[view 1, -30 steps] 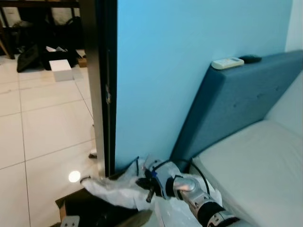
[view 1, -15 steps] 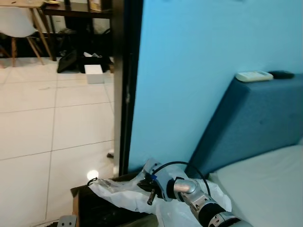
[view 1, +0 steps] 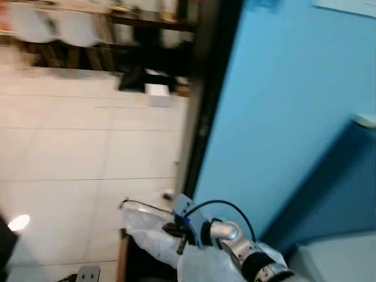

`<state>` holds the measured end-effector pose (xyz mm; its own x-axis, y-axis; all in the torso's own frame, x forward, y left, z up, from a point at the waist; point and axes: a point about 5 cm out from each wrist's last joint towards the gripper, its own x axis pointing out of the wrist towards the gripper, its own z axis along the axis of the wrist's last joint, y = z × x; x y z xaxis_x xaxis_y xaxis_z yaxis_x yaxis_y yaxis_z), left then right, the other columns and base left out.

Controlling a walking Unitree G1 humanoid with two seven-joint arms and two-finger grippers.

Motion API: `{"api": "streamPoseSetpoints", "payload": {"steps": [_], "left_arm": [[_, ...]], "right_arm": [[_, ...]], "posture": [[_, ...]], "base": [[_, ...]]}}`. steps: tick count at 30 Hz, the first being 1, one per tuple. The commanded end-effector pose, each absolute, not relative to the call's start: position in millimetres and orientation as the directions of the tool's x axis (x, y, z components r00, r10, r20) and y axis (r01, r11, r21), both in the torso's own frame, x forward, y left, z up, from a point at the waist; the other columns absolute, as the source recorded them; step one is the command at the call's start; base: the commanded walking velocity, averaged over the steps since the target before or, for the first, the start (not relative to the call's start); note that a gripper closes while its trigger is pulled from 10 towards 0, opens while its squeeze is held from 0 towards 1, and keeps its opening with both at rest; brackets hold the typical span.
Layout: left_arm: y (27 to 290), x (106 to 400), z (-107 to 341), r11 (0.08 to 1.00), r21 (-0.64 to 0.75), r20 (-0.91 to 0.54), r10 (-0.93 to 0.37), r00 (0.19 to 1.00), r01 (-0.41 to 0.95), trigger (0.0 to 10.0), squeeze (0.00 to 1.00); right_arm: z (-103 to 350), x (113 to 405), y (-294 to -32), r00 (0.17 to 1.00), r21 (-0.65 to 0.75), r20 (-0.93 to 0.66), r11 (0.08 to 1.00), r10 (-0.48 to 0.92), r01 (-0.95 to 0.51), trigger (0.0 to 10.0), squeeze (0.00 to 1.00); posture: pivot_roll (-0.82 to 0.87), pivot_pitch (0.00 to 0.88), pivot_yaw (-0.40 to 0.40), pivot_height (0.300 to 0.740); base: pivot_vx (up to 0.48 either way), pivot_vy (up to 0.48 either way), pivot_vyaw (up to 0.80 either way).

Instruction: Clean up the room

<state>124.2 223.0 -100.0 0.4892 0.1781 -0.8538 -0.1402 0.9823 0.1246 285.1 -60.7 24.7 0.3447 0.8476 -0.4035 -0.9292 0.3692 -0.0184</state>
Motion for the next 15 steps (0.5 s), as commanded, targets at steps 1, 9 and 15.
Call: {"api": "streamPoseSetpoints", "payload": {"steps": [1,9,15], "left_arm": [[215.1,125.1,-101.4,0.988,0.101,-0.861,0.145,0.488,-0.116,10.0,0.00],[211.8,127.2,-101.3,0.991,0.087,-0.860,0.125,0.494,-0.098,10.0,0.00],[210.4,127.9,-101.3,0.991,0.084,-0.859,0.125,0.496,-0.104,10.0,0.00]], "right_arm": [[23.3,284.9,-66.1,0.351,0.004,-0.399,0.384,0.847,-0.923,10.0,0.00],[23.7,289.5,-70.8,0.394,-0.027,-0.420,0.423,0.817,-0.906,10.0,0.00],[22.8,297.0,-81.8,0.478,-0.106,-0.471,0.490,0.741,-0.865,10.0,0.00]], "posture": [[0.17,0.000,-0.146,0.740],[0.17,0.000,-0.148,0.740],[0.16,0.000,-0.149,0.740]], "base": [[0.000,0.000,0.64],[0.000,-0.060,0.57],[0.000,-0.399,0.00]]}}
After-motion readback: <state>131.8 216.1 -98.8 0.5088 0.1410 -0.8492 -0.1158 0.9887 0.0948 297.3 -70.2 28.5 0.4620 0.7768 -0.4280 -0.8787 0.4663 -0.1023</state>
